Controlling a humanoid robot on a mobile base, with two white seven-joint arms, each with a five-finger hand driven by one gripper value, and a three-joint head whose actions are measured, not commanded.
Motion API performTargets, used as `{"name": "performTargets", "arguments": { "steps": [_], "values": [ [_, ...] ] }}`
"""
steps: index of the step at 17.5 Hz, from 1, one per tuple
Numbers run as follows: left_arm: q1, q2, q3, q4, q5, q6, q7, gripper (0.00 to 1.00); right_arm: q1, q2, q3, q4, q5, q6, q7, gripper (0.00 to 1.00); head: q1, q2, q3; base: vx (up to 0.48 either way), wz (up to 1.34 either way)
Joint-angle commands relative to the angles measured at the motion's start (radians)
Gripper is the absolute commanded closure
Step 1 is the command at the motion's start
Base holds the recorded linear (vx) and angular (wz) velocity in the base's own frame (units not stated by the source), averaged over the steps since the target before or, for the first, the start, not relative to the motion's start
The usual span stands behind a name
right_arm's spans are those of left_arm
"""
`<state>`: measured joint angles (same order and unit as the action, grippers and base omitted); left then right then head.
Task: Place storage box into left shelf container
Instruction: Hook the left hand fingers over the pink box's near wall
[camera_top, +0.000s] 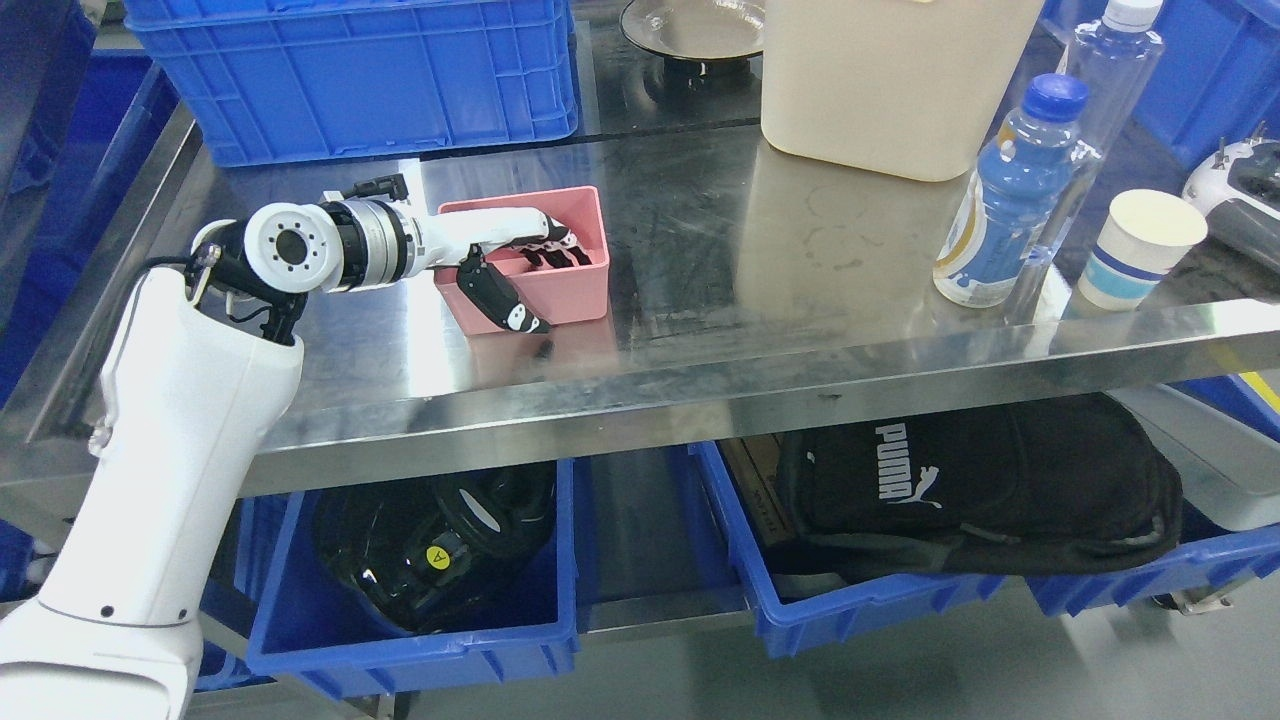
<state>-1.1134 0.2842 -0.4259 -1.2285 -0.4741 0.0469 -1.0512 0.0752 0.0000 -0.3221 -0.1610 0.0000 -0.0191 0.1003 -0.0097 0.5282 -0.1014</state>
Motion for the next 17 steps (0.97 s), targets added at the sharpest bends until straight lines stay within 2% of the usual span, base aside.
{"name": "performTargets", "arguments": {
  "steps": [1, 13, 17],
  "values": [
    [0.01, -0.057, 0.136, 0.138, -0.009, -0.194, -0.013, 1.0, 0.0, -0.017, 0.0, 0.0, 0.008, -0.001, 0.341, 0.0, 0.0, 0.0, 0.0, -0.007, 0.03],
    [0.006, -0.057, 0.179, 0.124, -0.011, -0.228, -0.009, 1.0, 0.0, -0.017, 0.0, 0.0, 0.008, -0.001, 0.341, 0.0, 0.0, 0.0, 0.0, -0.001, 0.0],
    [0.038, -0.06, 0.211, 0.093, -0.053, -0.304, 0.0, 1.0, 0.0, -0.017, 0.0, 0.0, 0.008, -0.001, 0.341, 0.0, 0.0, 0.0, 0.0, 0.0, 0.0]
  ]
}}
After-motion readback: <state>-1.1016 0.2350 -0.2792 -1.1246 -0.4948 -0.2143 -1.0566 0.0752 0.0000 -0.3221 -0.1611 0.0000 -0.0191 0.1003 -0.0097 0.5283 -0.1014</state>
